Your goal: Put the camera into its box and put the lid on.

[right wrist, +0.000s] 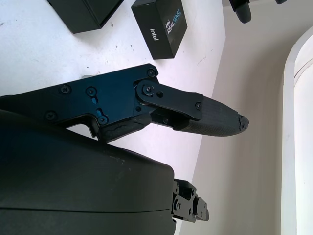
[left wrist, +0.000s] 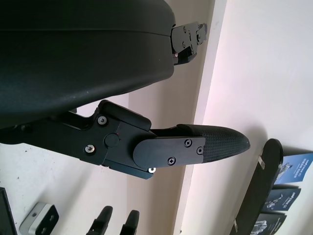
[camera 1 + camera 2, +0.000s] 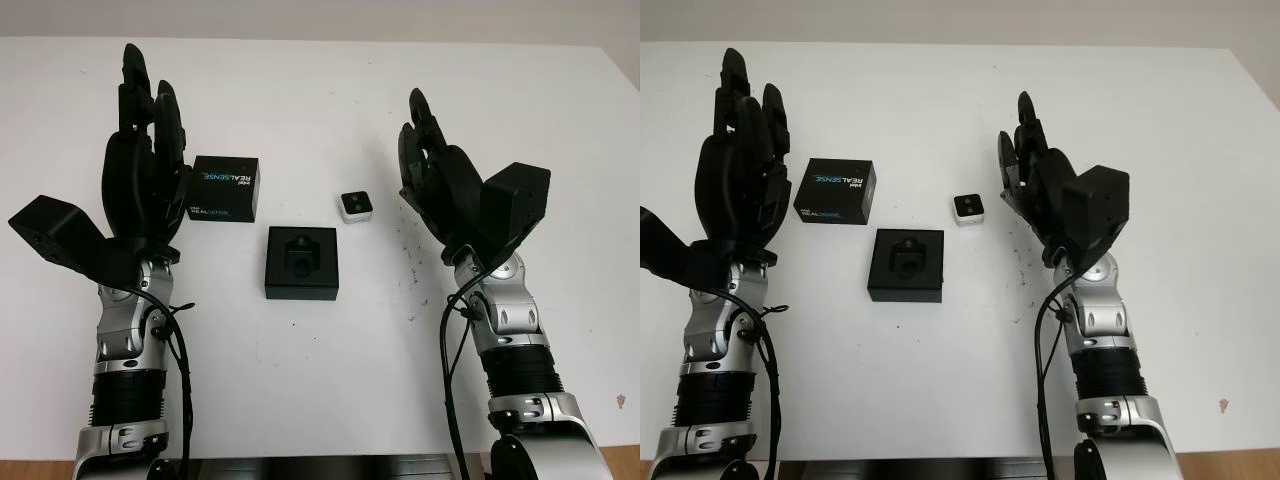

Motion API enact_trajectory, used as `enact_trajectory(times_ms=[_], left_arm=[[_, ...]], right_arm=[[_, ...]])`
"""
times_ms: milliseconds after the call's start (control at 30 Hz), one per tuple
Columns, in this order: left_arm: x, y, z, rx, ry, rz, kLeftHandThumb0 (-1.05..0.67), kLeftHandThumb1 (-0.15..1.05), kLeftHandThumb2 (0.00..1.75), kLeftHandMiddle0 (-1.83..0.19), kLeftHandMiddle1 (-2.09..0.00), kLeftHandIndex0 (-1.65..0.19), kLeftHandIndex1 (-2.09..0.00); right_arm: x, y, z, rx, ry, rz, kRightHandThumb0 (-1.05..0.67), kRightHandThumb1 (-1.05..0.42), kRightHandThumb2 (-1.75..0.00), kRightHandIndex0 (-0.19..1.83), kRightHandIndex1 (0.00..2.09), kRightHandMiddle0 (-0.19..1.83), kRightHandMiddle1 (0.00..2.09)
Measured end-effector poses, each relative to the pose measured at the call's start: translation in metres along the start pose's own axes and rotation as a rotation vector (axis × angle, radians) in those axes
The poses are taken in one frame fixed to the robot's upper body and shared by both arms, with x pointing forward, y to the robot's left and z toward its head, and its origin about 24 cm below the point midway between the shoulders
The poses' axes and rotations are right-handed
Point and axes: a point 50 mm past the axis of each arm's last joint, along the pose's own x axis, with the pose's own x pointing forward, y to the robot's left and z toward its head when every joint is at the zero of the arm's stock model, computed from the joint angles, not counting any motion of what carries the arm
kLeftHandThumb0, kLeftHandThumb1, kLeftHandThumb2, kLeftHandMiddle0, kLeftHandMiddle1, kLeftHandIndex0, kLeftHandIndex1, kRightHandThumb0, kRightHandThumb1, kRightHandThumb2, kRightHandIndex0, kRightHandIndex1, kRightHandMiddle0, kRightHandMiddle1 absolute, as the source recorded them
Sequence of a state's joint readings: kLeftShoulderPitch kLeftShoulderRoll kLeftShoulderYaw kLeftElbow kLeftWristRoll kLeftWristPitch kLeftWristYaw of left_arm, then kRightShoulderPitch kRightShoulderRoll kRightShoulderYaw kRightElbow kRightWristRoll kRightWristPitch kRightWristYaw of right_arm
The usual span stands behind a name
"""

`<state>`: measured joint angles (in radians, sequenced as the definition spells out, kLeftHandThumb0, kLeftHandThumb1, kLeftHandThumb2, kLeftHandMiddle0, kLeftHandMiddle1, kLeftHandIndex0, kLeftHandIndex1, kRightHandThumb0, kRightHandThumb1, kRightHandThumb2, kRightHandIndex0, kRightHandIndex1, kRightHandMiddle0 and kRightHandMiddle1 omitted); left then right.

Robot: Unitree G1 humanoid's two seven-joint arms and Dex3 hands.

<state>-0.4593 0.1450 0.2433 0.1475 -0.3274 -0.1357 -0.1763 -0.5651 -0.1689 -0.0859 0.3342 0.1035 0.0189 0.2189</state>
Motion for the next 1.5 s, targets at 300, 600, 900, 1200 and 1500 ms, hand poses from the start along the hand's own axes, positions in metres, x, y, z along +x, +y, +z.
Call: enact_trajectory(times_ms=[300,600,900,1200,1500], left_arm=[[0.000,0.000,-0.001,-0.003,0.006,-0.001,-0.76,1.05,0.48,0.19,0.00,0.19,0.00],[0.000,-0.001,-0.001,-0.004,0.005,-0.005,-0.75,1.05,0.47,0.19,0.00,0.19,0.00],[0.000,-0.002,-0.001,-0.007,0.006,-0.007,-0.76,1.05,0.47,0.19,0.00,0.19,0.00],[0.000,-0.002,-0.001,-0.006,0.007,-0.008,-0.74,1.05,0.49,0.19,0.00,0.19,0.00],[0.000,-0.002,-0.001,-0.006,0.007,-0.008,-0.74,1.05,0.48,0.19,0.00,0.19,0.00]], right_arm=[[0.002,0.000,0.000,-0.003,0.001,-0.001,-0.76,-1.05,-0.63,-0.19,0.00,-0.19,0.00],[0.003,-0.008,0.007,-0.087,0.005,-0.019,-0.68,-1.03,-0.12,0.05,0.11,0.03,0.11],[0.022,-0.033,0.061,-0.551,-0.084,0.086,-0.62,-0.85,-0.04,0.30,0.36,0.05,0.70],[0.027,-0.039,0.059,-0.902,0.017,0.234,-0.58,-0.82,-0.05,0.27,0.16,0.28,0.27],[0.029,-0.032,0.048,-1.067,0.005,0.301,-0.55,-0.78,-0.05,0.40,0.16,0.41,0.16]])
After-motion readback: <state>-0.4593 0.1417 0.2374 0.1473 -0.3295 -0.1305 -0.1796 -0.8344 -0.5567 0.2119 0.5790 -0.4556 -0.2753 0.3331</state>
